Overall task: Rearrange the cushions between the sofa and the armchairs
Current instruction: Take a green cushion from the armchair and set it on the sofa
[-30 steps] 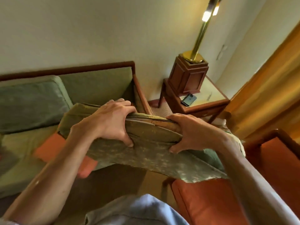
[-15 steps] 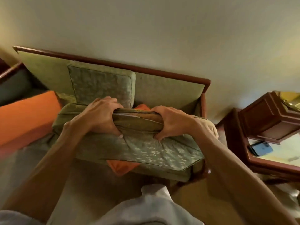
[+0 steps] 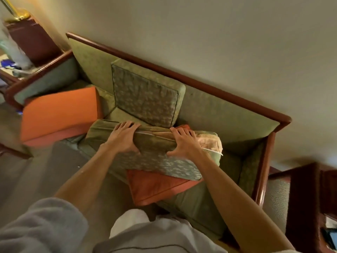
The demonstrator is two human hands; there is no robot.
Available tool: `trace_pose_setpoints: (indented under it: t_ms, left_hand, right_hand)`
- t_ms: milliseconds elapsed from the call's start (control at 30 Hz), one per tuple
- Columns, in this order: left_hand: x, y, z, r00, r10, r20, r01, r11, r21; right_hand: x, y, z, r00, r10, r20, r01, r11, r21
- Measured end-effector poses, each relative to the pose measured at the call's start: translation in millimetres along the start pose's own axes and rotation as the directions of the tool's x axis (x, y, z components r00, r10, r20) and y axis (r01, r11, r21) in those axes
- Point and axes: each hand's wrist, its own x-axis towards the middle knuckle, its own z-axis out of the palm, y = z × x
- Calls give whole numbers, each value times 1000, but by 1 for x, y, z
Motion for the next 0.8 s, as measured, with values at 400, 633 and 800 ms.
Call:
trace_pose_setpoints:
  t_ms: [400,633,800]
  left_hand:
    - [37,121,21,924,336,184,-367,914,173]
    - [36,93,38,928,372,-7,-372,928,-25]
    - [35,95,40,927,372,-45,-374,927,-37]
  right_hand:
    - [0,4,6,990,127,-60,-132,987,-87]
    - [-35,53,-20,943,317,103,-303,944,-133]
    - [-44,91,-41,901,294,318,-369,906,208]
